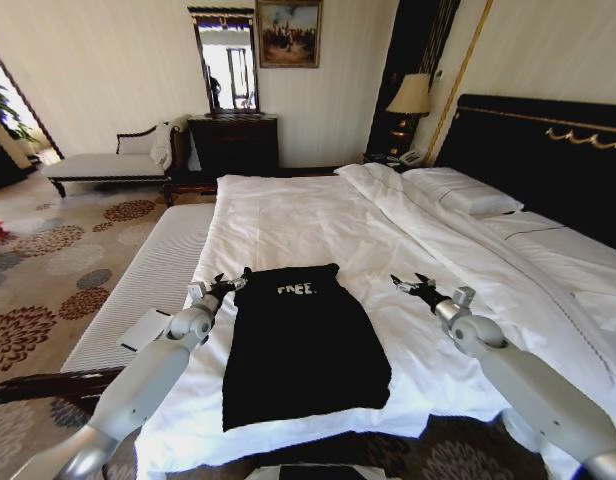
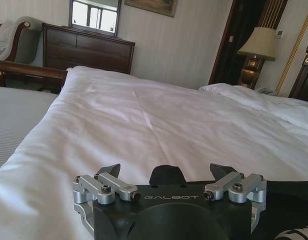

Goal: Fold the clothes on the bed.

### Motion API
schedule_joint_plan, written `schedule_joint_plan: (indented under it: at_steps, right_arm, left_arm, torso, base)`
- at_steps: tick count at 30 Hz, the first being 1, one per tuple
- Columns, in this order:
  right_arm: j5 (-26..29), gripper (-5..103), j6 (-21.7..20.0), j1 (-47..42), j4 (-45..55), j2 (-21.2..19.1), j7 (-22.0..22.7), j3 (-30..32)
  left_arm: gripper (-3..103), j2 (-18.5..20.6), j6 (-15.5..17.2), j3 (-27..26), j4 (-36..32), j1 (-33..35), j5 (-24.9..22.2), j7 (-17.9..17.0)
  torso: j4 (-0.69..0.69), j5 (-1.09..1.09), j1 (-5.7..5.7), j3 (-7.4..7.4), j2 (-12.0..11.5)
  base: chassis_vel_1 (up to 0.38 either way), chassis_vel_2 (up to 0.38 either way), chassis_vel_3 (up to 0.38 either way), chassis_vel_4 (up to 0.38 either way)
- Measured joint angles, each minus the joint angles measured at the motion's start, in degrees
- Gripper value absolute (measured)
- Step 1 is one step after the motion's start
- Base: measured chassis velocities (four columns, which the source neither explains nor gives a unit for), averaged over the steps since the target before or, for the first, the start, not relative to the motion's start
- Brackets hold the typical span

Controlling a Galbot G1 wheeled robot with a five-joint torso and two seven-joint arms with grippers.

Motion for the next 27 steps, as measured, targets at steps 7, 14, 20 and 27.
schedule_joint_plan:
  at_steps: [7,14,20,27]
  right_arm:
    - [6.83,100,-3.35,13.87,-9.21,5.3,-2.99,-13.37]
    - [12.9,100,-6.4,25.21,-20.82,12.04,-6.38,-23.07]
    - [14.99,100,-7.91,29.41,-25.52,14.32,-8.18,-25.74]
    - [16.26,100,-10.46,31.85,-30.62,16.73,-11.01,-27.18]
  left_arm:
    - [100,-0.73,0.98,1.48,4.18,-3.75,-3.77,1.1]
    - [100,-3.36,1.6,3.3,10.43,-7.02,-6.19,2.9]
    - [100,-4.59,1.83,3.44,12.16,-7.63,-6.63,3.52]
    - [100,-5.47,1.86,3.44,14.16,-8.09,-6.83,4.03]
  torso:
    - [0.04,0.0,0.0,0.0,0.0]
    - [0.02,-0.02,0.0,0.0,0.0]
    - [0.02,-0.02,0.01,0.0,0.0]
    - [0.01,-0.01,-0.01,-0.01,0.0]
  base:
    - [0.0,0.0,0.0,0.0]
    - [0.0,0.0,0.0,0.0]
    - [0.0,0.0,0.0,0.0]
    - [0.0,0.0,0.0,0.0]
